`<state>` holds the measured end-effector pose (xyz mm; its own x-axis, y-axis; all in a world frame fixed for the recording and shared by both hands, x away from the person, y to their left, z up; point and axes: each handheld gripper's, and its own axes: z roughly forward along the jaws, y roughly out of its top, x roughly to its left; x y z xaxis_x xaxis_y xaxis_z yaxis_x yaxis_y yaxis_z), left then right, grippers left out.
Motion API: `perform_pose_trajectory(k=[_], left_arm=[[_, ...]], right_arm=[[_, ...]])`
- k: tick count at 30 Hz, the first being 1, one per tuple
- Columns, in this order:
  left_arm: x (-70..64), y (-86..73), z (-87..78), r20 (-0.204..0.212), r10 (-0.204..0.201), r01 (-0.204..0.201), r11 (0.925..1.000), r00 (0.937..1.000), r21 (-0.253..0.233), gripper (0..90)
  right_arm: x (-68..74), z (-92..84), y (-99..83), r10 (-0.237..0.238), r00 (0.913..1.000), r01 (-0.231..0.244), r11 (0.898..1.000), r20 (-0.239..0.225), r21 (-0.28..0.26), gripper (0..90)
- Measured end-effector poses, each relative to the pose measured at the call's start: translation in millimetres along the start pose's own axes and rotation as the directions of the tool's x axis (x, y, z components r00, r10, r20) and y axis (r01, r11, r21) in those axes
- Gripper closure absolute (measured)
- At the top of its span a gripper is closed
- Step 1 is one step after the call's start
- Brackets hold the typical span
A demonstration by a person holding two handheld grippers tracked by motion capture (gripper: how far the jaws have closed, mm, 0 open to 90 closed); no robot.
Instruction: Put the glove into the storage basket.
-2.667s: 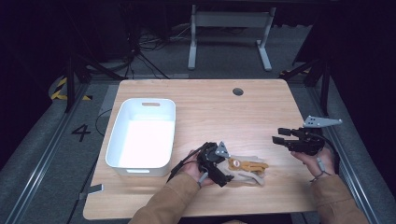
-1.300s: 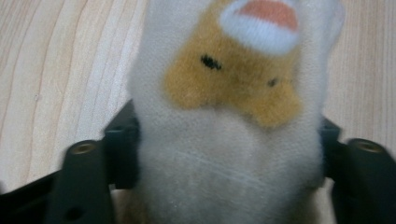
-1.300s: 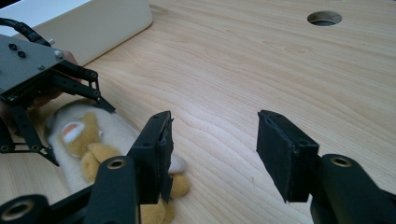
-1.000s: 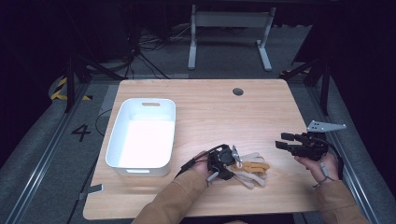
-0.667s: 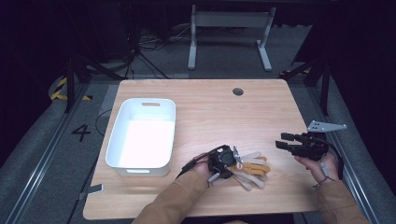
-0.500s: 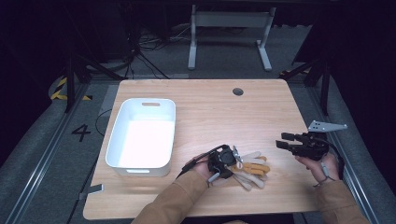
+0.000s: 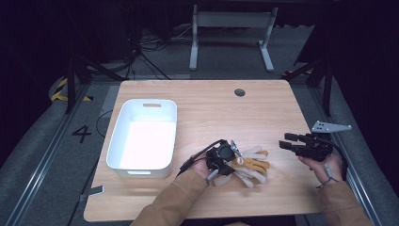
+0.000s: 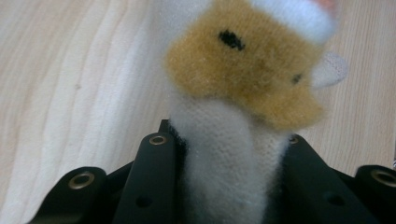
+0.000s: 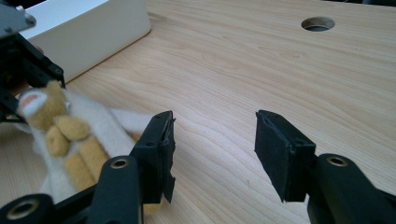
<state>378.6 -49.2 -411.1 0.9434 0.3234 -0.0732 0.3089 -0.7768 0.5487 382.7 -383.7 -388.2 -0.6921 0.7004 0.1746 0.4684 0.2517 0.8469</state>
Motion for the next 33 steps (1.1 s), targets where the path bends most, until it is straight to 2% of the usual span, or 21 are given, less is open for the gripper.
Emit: perform_pose_trajectory(k=[10, 15, 19, 24, 26, 29, 31, 33], left_arm=[[8.5, -0.5, -13.6, -0.018, -0.061, 0.061, 0.9979, 0.9980, -0.021, 72.1], [11.5, -0.2, -19.5, -0.032, -0.108, 0.107, 0.9935, 0.9937, -0.041, 72.1], [13.0, 2.3, -27.0, -0.043, -0.143, 0.141, 0.9890, 0.9888, -0.045, 72.2], [15.8, 4.1, -35.4, -0.073, -0.195, 0.192, 0.9804, 0.9782, -0.046, 72.0], [16.9, 4.1, -40.3, -0.076, -0.202, 0.199, 0.9788, 0.9764, -0.048, 71.6], [18.5, 5.3, -49.6, -0.081, -0.228, 0.224, 0.9729, 0.9703, -0.057, 71.5], [18.6, 6.8, -55.9, -0.097, -0.222, 0.218, 0.9745, 0.9701, -0.052, 71.7], [18.7, 7.7, -61.1, -0.111, -0.233, 0.228, 0.9722, 0.9663, -0.053, 71.7]], right_arm=[[0.5, 1.9, 0.2, -0.003, 1.0000, 0.003, 1.000, 0.000, 0.011, 47.9], [-1.0, 1.8, -0.1, 0.000, 1.0000, 0.000, 1.000, 0.003, 0.008, 47.9], [-1.8, 1.6, 0.4, -0.002, 1.0000, 0.002, 1.000, 0.005, 0.006, 48.0], [-5.4, 1.1, 1.7, 0.005, 0.9999, -0.005, 1.000, 0.011, -0.002, 48.4], [-7.1, 2.7, 1.9, 0.005, 0.9999, -0.005, 1.000, 0.012, 0.003, 48.5], [-10.7, 6.2, 2.2, 0.008, 0.9999, -0.008, 1.000, 0.013, 0.011, 48.9], [-14.1, 9.3, 3.2, 0.022, 0.9997, -0.023, 1.000, 0.014, 0.013, 49.1], [-17.1, 13.0, 4.3, 0.029, 0.9995, -0.030, 0.999, 0.014, 0.017, 49.5]])
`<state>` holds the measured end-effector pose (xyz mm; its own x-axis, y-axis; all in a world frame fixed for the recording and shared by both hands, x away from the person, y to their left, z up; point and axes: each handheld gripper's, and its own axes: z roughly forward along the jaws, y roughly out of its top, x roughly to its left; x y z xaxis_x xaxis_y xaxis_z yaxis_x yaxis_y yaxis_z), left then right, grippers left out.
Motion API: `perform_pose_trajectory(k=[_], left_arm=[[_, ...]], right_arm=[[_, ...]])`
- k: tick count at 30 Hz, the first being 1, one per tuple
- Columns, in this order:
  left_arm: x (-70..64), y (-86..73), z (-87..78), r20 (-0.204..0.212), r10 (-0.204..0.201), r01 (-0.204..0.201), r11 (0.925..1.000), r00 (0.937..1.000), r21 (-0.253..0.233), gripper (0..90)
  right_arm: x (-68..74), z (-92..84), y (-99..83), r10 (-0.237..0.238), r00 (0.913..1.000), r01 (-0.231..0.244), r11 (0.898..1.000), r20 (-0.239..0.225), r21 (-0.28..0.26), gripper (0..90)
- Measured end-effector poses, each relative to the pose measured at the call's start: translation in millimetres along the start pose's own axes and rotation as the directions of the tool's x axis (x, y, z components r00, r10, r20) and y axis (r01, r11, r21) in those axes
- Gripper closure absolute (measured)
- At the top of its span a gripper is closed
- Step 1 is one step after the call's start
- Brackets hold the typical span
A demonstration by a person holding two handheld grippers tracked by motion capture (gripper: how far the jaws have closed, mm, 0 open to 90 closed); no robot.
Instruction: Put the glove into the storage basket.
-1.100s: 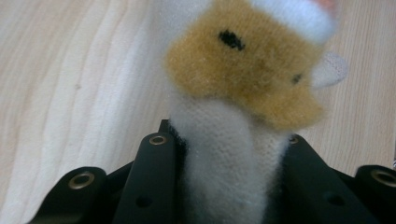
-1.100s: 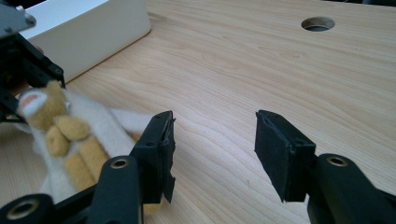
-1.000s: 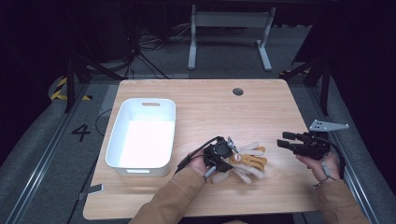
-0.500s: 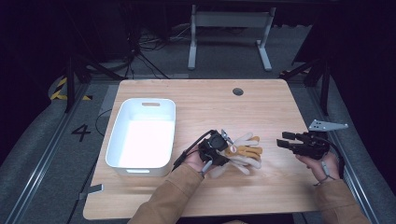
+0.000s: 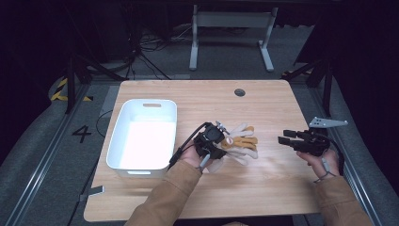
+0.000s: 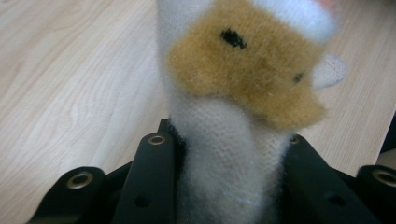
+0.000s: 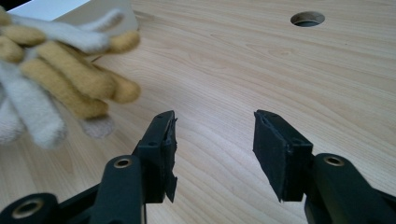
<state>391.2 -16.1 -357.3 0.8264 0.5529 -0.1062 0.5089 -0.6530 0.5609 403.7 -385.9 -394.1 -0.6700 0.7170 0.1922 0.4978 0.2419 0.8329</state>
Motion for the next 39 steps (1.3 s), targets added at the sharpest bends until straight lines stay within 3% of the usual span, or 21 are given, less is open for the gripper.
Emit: perform_pose_trajectory(k=[9, 15, 18, 21, 23, 30, 36, 39], left_arm=[[13.4, -3.8, -18.4, -0.065, -0.104, 0.104, 0.9945, 0.9924, -0.002, 71.6], [23.8, -7.1, -30.6, -0.114, -0.161, 0.161, 0.9869, 0.9804, -0.009, 71.6], [28.5, -7.9, -38.3, -0.139, -0.196, 0.192, 0.9806, 0.9707, -0.038, 71.6], [34.0, -8.7, -45.3, -0.158, -0.252, 0.244, 0.9674, 0.9548, -0.069, 71.5], [37.5, -8.3, -49.5, -0.178, -0.264, 0.255, 0.9642, 0.9479, -0.073, 71.5], [46.6, -9.1, -62.2, -0.213, -0.287, 0.272, 0.9572, 0.9339, -0.098, 71.5], [55.5, -14.5, -74.6, -0.227, -0.340, 0.317, 0.9390, 0.9125, -0.133, 71.5], [59.2, -15.8, -79.6, -0.244, -0.353, 0.329, 0.9346, 0.9032, -0.136, 71.4]], right_arm=[[-7.9, 21.8, 5.0, 0.021, 0.9998, -0.021, 0.999, -0.003, 0.028, 52.0], [-14.2, 34.8, 5.5, 0.040, 0.9992, -0.040, 0.998, 0.005, 0.045, 52.8], [-16.1, 38.1, 5.2, 0.051, 0.9987, -0.051, 0.997, 0.003, 0.051, 53.0], [-16.7, 40.6, 4.9, 0.058, 0.9983, -0.058, 0.997, 0.003, 0.055, 53.0], [-16.6, 41.1, 4.2, 0.057, 0.9984, -0.057, 0.996, 0.006, 0.061, 53.0], [-16.5, 40.9, 3.2, 0.065, 0.9978, -0.066, 0.996, 0.013, 0.064, 53.3], [-17.2, 41.5, 2.5, 0.060, 0.9981, -0.061, 0.996, 0.017, 0.064, 53.7], [-17.7, 43.2, 2.2, 0.044, 0.9984, -0.046, 0.997, 0.035, 0.059, 53.7]])
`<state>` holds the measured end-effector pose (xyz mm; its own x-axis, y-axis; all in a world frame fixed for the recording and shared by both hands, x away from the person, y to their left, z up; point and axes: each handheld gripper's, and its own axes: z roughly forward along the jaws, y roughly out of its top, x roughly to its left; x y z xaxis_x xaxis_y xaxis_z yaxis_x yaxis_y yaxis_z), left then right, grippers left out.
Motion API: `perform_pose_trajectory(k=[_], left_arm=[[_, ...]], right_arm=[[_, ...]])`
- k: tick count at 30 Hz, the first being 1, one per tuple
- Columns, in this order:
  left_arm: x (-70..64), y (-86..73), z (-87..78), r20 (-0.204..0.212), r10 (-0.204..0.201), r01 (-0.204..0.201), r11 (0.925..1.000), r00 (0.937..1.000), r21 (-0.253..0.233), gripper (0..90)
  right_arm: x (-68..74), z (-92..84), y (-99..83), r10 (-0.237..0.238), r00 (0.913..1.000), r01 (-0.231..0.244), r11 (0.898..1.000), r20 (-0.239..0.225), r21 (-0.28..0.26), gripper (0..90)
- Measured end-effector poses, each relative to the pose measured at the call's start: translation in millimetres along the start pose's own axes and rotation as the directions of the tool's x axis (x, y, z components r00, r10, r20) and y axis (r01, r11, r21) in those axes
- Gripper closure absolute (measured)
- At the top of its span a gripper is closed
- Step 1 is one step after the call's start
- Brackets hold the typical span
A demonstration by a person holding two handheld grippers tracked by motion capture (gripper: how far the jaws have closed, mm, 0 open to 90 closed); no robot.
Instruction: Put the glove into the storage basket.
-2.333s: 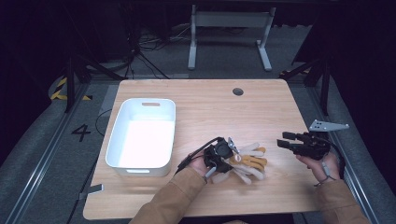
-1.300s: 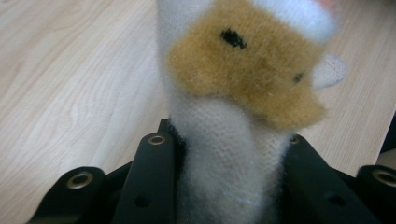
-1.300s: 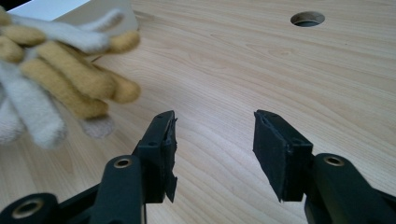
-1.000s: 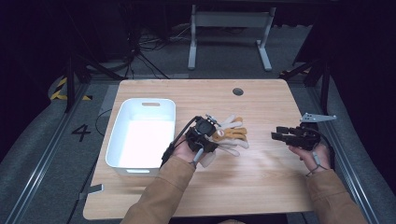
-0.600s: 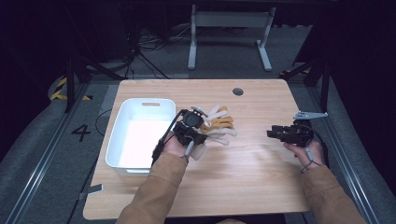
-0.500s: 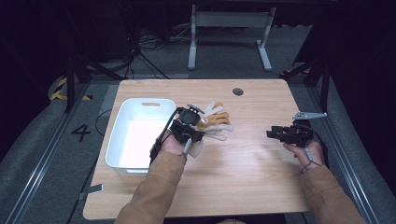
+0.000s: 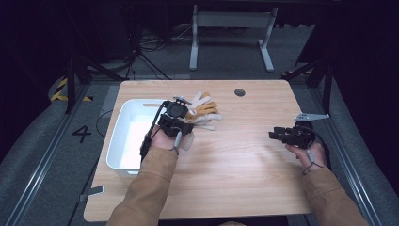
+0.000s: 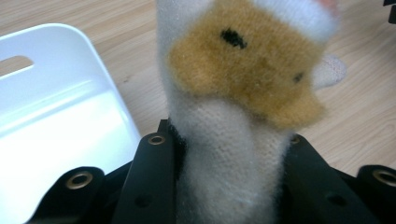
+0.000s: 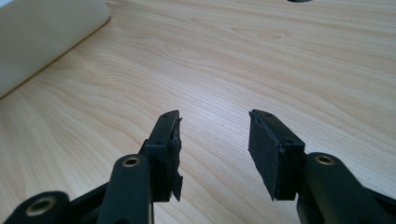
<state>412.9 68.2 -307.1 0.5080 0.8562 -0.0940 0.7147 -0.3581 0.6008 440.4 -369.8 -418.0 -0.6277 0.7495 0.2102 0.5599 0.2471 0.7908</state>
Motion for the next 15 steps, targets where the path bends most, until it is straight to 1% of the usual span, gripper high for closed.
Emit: perform_pose_trajectory(k=[2, 6, 7, 10, 11, 13, 15], left_arm=[[2.9, 0.7, -2.2, -0.011, -0.010, 0.010, 0.9999, 0.9999, 0.003, 71.4], [8.0, 0.6, -6.1, -0.029, -0.040, 0.040, 0.9992, 0.9988, 0.002, 71.4], [9.2, 0.1, -6.7, -0.035, -0.053, 0.053, 0.9986, 0.9980, -0.001, 71.4], [14.4, -1.9, -9.0, -0.050, -0.082, 0.082, 0.9966, 0.9954, 0.002, 71.4], [16.7, -2.4, -10.1, -0.051, -0.088, 0.088, 0.9961, 0.9948, 0.003, 71.4], [21.0, -3.7, -11.7, -0.068, -0.109, 0.110, 0.9939, 0.9917, 0.004, 71.3], [25.8, -5.3, -13.1, -0.085, -0.140, 0.141, 0.9898, 0.9866, 0.015, 71.3]], right_arm=[[-1.2, 0.8, -0.6, -0.004, 1.0000, 0.004, 1.000, 0.003, 0.001, 53.8], [-4.3, 2.4, -3.3, 0.014, 0.9999, -0.014, 1.000, 0.001, 0.002, 54.4], [-4.4, 3.2, -4.1, 0.023, 0.9997, -0.023, 1.000, 0.003, 0.009, 54.3], [-5.6, 6.1, -7.1, 0.024, 0.9997, -0.024, 0.999, 0.000, 0.025, 54.3], [-5.1, 6.7, -7.6, 0.037, 0.9993, -0.037, 0.999, -0.001, 0.034, 54.3], [-3.3, 7.0, -7.7, 0.031, 0.9995, -0.031, 0.999, 0.004, 0.040, 54.3], [-0.5, 5.5, -6.8, 0.021, 0.9998, -0.021, 0.999, 0.001, 0.037, 54.3]])
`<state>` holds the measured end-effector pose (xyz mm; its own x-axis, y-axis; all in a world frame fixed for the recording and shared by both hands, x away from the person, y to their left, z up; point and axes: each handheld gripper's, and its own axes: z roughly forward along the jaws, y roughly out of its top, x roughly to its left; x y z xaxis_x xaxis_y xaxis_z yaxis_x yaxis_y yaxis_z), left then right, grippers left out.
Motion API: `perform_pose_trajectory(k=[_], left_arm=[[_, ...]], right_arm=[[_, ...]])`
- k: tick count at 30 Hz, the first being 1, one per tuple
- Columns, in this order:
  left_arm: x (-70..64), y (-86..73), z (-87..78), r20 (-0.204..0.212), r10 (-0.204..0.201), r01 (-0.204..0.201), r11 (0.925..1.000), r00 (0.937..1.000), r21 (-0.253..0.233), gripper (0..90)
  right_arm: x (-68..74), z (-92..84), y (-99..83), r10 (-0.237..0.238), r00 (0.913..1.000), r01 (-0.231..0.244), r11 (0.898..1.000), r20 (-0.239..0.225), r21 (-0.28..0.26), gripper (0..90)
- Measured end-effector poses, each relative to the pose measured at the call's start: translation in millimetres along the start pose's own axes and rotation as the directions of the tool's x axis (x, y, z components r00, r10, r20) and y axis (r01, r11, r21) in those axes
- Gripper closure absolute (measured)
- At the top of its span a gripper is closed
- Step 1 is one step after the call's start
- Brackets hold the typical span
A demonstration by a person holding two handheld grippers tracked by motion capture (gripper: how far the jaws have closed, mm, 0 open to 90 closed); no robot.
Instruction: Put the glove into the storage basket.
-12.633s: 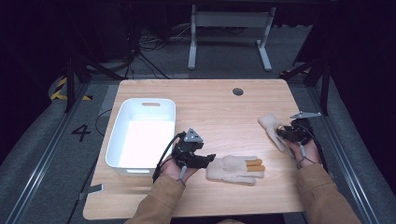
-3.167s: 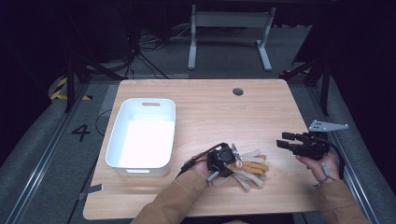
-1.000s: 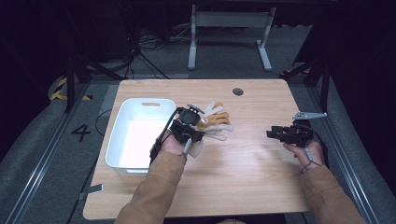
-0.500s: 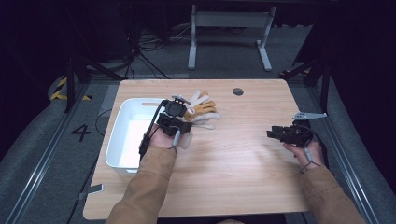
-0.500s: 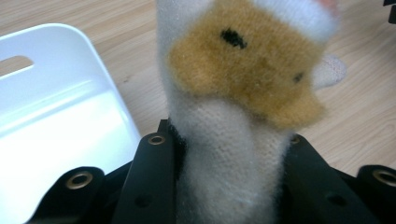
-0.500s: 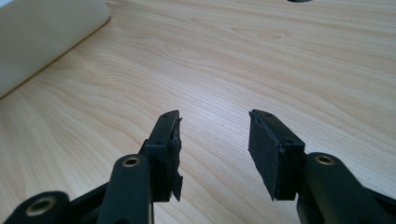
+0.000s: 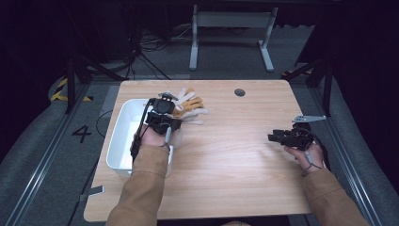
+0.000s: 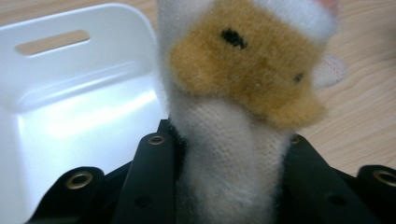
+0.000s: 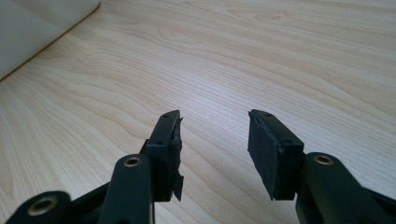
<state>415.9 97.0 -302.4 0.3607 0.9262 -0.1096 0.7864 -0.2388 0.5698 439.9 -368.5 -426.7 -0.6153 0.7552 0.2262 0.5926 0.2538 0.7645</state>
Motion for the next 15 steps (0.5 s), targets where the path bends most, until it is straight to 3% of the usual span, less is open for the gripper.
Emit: perform_pose_trajectory(k=[4, 8, 10, 15], left_arm=[[11.6, -0.7, -0.9, -0.035, -0.044, 0.045, 0.9985, 0.9984, 0.030, 71.3], [24.6, -1.3, -2.7, -0.055, -0.102, 0.104, 0.9940, 0.9933, 0.034, 71.3], [31.5, -2.1, -1.2, -0.074, -0.128, 0.132, 0.9903, 0.9889, 0.043, 71.3], [47.3, -1.8, 1.3, -0.113, -0.211, 0.220, 0.9733, 0.9708, 0.067, 71.3]], right_arm=[[6.8, -2.7, 1.9, -0.033, 0.9994, 0.033, 0.999, 0.009, -0.008, 54.3], [8.6, -6.6, 1.7, -0.032, 0.9994, 0.032, 0.999, 0.011, -0.014, 54.3], [6.9, -7.8, 1.0, -0.020, 0.9998, 0.020, 1.000, 0.007, -0.015, 54.3], [6.6, -7.5, 0.8, -0.027, 0.9996, 0.027, 1.000, 0.003, -0.013, 54.3]])
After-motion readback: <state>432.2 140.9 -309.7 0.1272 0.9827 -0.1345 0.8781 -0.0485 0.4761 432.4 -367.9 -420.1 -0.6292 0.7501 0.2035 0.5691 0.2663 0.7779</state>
